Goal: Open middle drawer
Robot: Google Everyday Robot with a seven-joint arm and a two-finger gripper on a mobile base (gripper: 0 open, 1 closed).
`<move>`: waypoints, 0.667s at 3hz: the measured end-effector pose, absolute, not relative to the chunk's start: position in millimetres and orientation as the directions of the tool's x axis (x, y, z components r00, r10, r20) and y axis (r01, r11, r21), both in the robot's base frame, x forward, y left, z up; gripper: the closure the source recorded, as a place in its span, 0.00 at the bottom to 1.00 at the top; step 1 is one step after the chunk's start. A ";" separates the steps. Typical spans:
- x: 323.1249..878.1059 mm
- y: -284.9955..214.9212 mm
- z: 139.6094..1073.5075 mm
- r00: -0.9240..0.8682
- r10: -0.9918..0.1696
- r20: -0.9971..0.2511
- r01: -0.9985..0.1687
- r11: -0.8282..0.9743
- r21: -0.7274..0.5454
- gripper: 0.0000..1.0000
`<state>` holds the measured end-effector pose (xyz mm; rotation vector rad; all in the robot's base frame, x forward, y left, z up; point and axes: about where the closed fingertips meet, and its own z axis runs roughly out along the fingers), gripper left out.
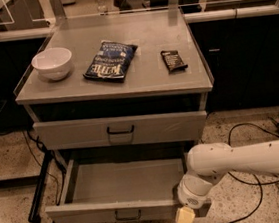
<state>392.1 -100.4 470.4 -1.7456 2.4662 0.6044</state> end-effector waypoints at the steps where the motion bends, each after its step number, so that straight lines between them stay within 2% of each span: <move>1: 414.6 -107.7 450.5 -0.380 -0.891 -0.248 -0.906 0.304 0.296 0.00; 2: 426.7 -114.1 436.2 -0.405 -0.884 -0.232 -0.890 0.323 0.323 0.00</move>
Offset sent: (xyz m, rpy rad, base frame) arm 0.0405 -0.0273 -0.0621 -0.0210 0.1614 -0.0740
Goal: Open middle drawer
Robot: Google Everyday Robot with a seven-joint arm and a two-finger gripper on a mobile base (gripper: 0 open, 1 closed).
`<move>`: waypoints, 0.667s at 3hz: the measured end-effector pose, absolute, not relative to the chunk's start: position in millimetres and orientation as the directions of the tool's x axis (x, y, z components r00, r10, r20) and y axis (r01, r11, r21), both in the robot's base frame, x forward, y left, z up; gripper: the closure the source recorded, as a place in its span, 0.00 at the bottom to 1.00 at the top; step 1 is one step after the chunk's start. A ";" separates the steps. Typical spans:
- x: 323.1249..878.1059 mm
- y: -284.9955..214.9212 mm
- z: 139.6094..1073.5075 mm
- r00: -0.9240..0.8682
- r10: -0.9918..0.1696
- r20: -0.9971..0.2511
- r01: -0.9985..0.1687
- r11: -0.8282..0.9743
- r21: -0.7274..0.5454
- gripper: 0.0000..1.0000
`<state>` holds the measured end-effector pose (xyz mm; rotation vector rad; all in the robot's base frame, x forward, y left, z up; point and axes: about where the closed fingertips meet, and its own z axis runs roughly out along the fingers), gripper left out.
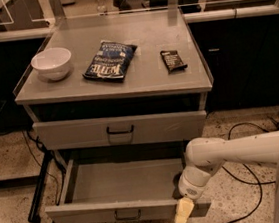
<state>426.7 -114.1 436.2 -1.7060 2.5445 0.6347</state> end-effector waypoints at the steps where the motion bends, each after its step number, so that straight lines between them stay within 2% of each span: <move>1: 418.7 -119.5 421.7 -0.434 -0.876 -0.212 -0.860 0.332 0.387 0.00; 2: 392.8 -118.1 418.1 -0.459 -0.868 -0.188 -0.821 0.333 0.464 0.00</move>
Offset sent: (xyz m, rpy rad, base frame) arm -0.0659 -0.0029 -0.0192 0.0452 0.2556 -0.0355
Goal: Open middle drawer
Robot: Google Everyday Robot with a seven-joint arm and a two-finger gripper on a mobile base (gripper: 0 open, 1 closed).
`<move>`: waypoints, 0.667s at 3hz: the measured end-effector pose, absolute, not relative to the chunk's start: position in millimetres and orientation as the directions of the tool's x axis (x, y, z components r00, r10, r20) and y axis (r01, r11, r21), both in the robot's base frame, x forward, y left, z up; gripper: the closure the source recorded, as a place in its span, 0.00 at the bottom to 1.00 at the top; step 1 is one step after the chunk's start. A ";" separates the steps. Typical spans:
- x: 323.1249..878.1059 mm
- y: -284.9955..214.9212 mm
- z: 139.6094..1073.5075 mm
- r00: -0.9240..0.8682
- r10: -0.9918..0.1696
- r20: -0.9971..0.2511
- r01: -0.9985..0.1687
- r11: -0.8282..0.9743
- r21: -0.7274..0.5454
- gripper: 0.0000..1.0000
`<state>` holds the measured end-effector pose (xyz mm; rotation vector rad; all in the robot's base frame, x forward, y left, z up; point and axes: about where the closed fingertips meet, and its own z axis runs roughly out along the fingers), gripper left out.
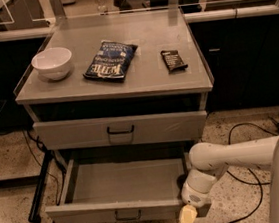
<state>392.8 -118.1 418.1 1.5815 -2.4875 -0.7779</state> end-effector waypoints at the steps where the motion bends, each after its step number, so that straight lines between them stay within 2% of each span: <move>1: 364.4 -117.2 424.8 -0.464 -0.867 -0.180 -0.794 0.318 0.518 0.00; 2: 365.5 -116.5 424.8 -0.464 -0.867 -0.180 -0.794 0.318 0.518 0.00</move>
Offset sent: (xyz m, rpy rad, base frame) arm -0.1030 -0.0118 0.0543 0.0231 0.1375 0.0244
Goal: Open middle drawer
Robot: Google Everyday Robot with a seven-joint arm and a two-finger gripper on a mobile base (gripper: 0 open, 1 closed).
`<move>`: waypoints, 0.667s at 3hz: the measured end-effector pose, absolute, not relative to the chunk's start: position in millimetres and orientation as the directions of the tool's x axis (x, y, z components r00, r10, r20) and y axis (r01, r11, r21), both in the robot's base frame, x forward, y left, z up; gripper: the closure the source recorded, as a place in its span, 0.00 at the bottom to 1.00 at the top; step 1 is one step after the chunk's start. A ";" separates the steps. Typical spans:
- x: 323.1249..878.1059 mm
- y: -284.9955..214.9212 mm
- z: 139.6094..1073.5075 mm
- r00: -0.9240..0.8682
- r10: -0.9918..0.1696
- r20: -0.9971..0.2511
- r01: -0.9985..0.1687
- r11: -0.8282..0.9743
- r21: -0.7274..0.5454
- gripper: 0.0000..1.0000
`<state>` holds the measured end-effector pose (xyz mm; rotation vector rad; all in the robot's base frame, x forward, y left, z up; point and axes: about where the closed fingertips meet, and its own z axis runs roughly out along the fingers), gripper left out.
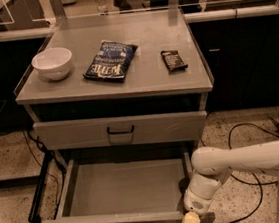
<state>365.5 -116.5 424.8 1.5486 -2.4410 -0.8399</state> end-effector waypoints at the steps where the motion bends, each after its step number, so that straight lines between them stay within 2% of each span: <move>1: 332.6 -116.9 444.2 -0.449 -0.876 -0.174 -0.781 0.291 0.553 0.00; 2: 325.1 -117.6 447.4 -0.445 -0.879 -0.169 -0.778 0.286 0.559 0.00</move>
Offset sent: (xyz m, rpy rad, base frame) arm -0.0319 -0.0003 0.0188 0.0132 0.0380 0.0243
